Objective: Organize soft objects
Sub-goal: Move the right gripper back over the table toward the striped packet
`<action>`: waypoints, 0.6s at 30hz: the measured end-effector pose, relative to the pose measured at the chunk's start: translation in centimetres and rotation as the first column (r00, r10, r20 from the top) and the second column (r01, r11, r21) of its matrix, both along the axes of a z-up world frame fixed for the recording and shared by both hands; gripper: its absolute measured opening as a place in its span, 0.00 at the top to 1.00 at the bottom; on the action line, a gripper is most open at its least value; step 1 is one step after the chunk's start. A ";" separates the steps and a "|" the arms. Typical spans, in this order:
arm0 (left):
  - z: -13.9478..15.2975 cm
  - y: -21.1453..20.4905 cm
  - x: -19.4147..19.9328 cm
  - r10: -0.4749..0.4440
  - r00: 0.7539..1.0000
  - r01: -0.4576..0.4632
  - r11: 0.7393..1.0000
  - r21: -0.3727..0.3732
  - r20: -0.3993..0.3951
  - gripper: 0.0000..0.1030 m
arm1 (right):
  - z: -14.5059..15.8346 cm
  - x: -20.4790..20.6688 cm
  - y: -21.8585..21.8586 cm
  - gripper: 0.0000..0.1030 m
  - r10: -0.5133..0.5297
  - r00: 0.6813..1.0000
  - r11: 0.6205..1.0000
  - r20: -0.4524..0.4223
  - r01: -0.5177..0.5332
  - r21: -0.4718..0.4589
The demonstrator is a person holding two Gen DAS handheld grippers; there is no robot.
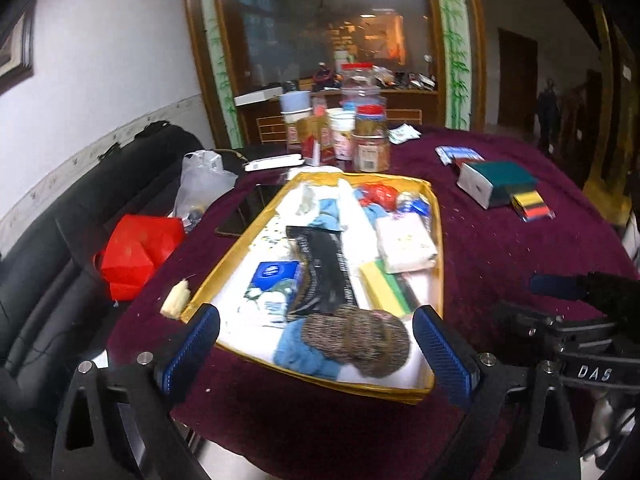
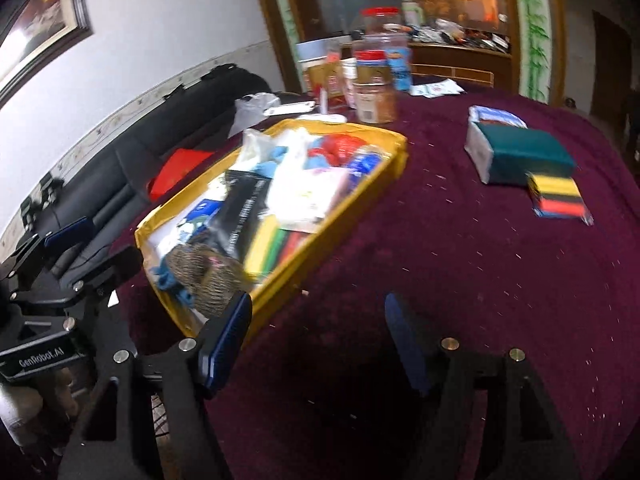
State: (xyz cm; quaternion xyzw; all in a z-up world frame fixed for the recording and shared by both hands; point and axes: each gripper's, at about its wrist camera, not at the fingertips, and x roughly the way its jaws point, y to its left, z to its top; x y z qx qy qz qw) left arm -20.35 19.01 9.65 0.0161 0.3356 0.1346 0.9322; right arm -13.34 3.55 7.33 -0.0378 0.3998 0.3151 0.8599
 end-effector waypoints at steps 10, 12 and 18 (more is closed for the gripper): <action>-0.3 -4.9 1.4 -0.088 0.995 0.090 0.994 0.059 -0.047 0.04 | -0.7 0.4 -4.9 0.32 -0.080 0.996 0.996 -0.025 0.081 0.026; -0.5 -5.6 1.7 -0.105 0.993 0.108 0.992 0.060 -0.059 0.04 | -0.9 0.5 -5.8 0.32 -0.092 0.995 0.995 -0.033 0.093 0.032; -0.9 -7.7 2.3 -0.144 0.986 0.150 0.986 0.072 -0.086 0.04 | -1.3 1.0 -7.7 0.31 -0.121 0.992 0.992 -0.044 0.123 0.043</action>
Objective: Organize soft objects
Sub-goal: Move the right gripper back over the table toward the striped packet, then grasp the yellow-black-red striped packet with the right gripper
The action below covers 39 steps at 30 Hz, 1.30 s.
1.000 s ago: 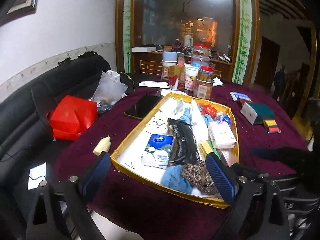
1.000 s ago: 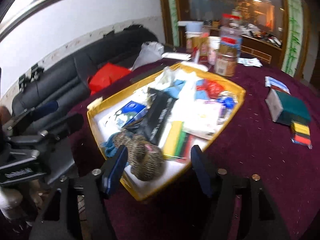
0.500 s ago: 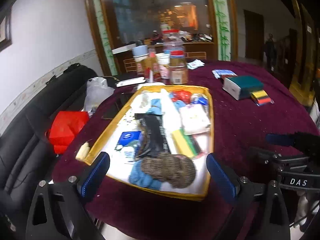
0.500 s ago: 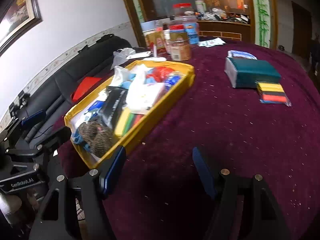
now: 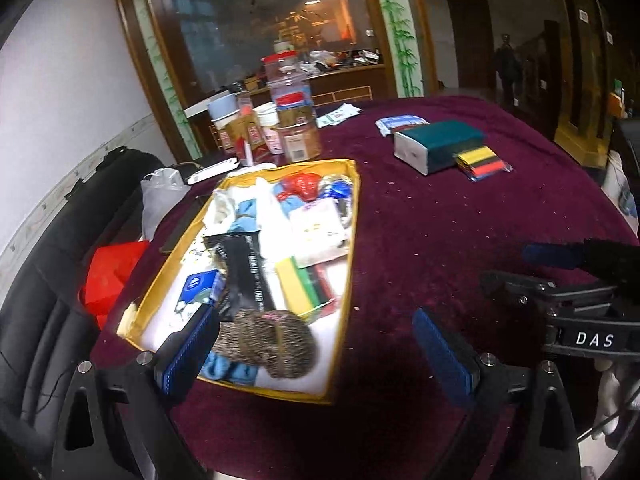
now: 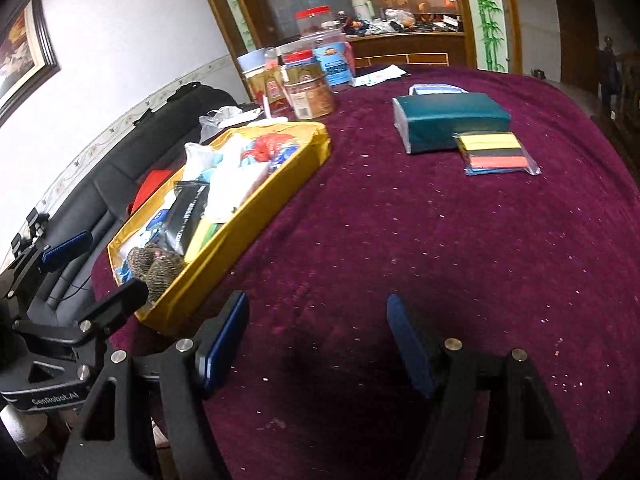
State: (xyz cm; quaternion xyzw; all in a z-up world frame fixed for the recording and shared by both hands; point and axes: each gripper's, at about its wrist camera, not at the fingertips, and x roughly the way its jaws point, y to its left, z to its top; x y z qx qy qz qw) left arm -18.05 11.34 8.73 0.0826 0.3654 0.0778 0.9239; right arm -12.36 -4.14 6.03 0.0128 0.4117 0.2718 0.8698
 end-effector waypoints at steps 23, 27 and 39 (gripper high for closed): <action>-8.0 -8.9 7.7 -0.312 0.921 0.251 0.934 -0.255 -0.234 0.01 | -1.0 12.9 -14.3 0.32 -0.358 0.925 0.934 -0.127 0.356 -0.037; -7.9 -8.8 7.1 -0.324 0.924 0.263 0.925 -0.274 -0.205 0.01 | -1.4 17.2 -14.0 0.32 -0.395 0.905 0.918 -0.156 0.396 -0.026; -7.8 -8.1 6.7 -0.345 0.920 0.278 0.908 -0.312 -0.185 0.01 | -3.6 25.7 -9.7 0.26 -0.372 0.916 0.928 -0.148 0.364 -0.080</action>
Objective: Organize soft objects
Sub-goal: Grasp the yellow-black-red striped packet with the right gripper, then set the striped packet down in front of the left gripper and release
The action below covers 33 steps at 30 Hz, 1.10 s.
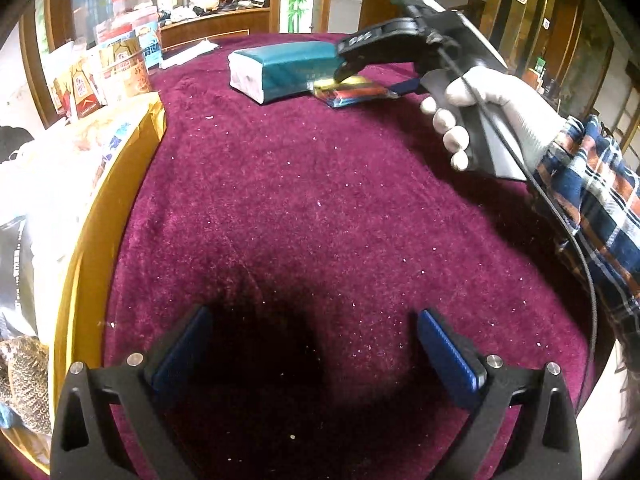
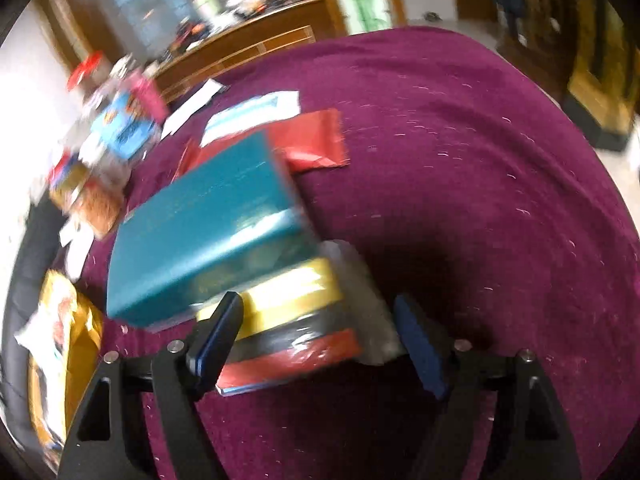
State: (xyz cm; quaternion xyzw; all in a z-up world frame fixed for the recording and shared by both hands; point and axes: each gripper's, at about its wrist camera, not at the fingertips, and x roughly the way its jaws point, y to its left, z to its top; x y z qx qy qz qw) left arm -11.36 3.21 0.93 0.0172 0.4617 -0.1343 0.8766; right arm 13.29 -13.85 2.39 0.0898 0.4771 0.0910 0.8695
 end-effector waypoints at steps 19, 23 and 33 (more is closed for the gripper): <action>0.1 0.1 -0.2 0.005 1.000 -0.005 1.000 -0.012 0.004 0.01 | 0.2 -16.0 6.0 0.39 0.510 0.856 0.854 -0.085 -0.516 -0.063; 0.0 -0.2 -0.3 0.003 1.000 -0.003 1.000 0.007 0.005 0.01 | 0.3 -18.8 6.2 0.34 0.544 0.836 0.834 -0.077 -0.549 -0.063; 0.0 -0.2 -0.8 -0.003 1.000 0.003 1.000 0.010 0.018 0.01 | 0.3 -20.6 4.9 0.29 0.527 0.847 0.847 -0.070 -0.530 -0.043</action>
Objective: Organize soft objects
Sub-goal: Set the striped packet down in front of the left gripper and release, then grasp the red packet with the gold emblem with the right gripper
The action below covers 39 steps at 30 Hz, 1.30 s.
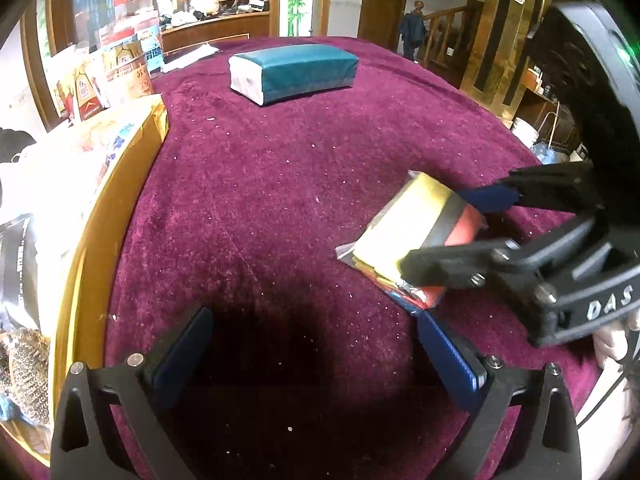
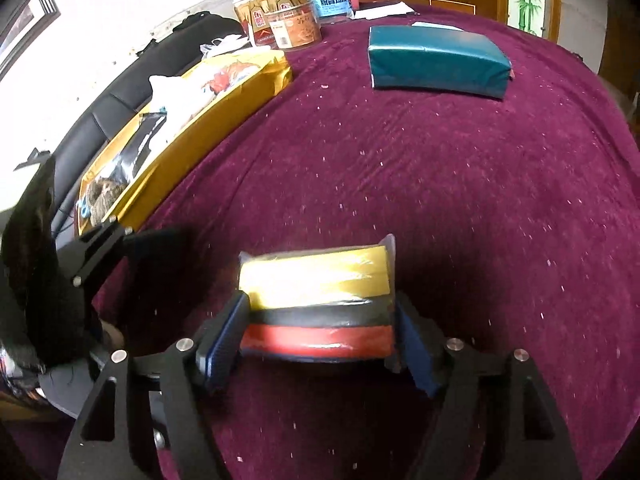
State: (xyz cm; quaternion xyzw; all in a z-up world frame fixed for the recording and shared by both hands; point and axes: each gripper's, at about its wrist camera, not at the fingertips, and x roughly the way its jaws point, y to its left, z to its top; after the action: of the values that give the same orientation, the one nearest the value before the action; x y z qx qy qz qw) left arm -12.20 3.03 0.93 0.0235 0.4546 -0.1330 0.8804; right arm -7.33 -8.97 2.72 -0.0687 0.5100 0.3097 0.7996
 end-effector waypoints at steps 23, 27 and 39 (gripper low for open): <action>-0.1 0.4 -0.2 0.016 1.000 -0.015 1.000 -0.011 0.009 0.01 | 3.9 -4.7 -6.9 0.28 -0.297 0.953 0.953 0.061 0.291 0.087; 0.0 0.4 -0.2 0.014 1.000 -0.014 1.000 -0.023 0.010 0.01 | 3.8 -4.3 -7.0 0.28 -0.321 0.945 0.944 0.061 0.315 0.096; 1.6 2.1 2.5 -0.061 0.998 0.049 0.945 -0.322 -0.027 0.01 | 8.0 8.2 -6.7 0.23 -0.396 0.914 0.915 0.087 0.386 0.113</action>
State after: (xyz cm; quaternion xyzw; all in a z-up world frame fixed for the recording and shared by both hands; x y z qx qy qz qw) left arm -9.74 5.17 2.56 -0.1098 0.4420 -0.2304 0.8599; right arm 0.86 -15.63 10.74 0.0556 0.4541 0.1626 0.8742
